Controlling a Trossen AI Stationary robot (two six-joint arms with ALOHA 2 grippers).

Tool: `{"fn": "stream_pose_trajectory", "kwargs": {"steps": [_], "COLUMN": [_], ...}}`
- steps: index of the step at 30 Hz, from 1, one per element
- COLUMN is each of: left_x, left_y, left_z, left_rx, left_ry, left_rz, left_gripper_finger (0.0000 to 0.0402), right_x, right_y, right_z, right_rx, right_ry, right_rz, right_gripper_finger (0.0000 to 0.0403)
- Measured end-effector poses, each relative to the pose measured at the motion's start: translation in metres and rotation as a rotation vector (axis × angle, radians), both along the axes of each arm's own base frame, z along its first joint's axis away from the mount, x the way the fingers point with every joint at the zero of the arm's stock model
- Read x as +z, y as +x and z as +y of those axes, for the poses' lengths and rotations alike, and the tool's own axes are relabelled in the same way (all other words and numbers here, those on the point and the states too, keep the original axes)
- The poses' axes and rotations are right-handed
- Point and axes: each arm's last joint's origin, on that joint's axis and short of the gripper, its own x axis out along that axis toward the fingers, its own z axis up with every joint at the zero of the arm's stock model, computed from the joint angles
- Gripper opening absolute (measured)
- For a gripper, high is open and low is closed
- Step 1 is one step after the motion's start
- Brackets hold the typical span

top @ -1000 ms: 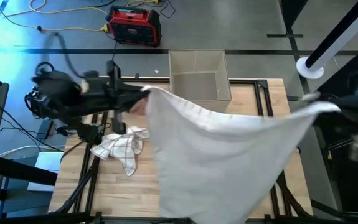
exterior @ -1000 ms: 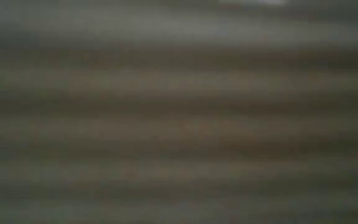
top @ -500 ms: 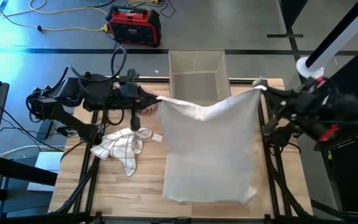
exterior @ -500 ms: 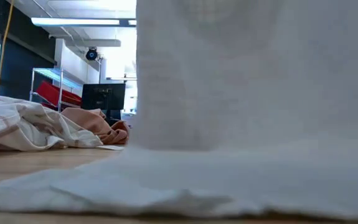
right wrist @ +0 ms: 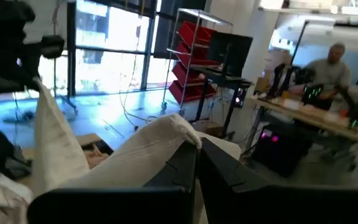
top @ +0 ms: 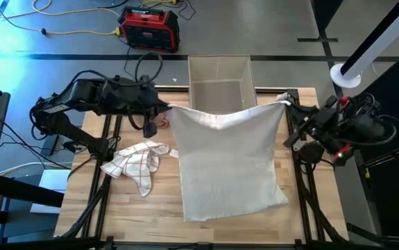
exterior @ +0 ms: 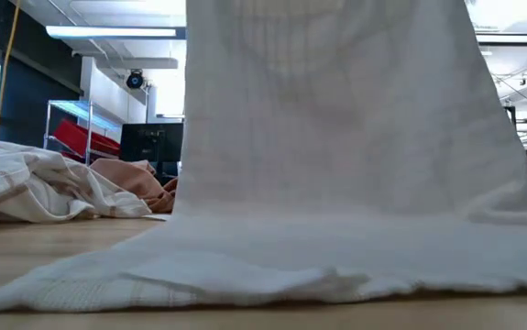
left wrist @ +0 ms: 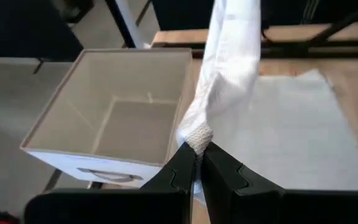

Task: Fold towel
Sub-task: Fold the white striped towel

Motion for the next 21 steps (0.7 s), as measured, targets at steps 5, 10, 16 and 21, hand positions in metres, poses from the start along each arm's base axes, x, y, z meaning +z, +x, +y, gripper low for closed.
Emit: {"fn": "stream_pose_trajectory", "kwargs": {"steps": [5,10,16,21], "left_x": [0.02,0.04,0.059,0.064], "left_y": [-0.026,-0.048,-0.094,-0.121], "left_z": [-0.004,-0.007,-0.005,-0.003], "left_rx": [-0.127,-0.235,-0.224,-0.206], "left_ry": [-0.168,-0.257,-0.187,-0.173], "left_rz": [-0.167,-0.345,-0.504,-0.561], "left_gripper_finger": [0.0007,0.0007,0.0007,0.0007], "right_x": [0.013,0.048,0.079,0.078], "right_y": [-0.017,-0.045,-0.06,-0.053], "right_z": [-0.001,-0.014,-0.024,-0.013], "right_rx": [0.131,0.207,0.297,0.34], "right_ry": [0.114,0.316,0.272,0.16], "right_rz": [-0.149,-0.275,-0.248,-0.2], "right_gripper_finger": [0.0,0.0,0.0,0.0]}}
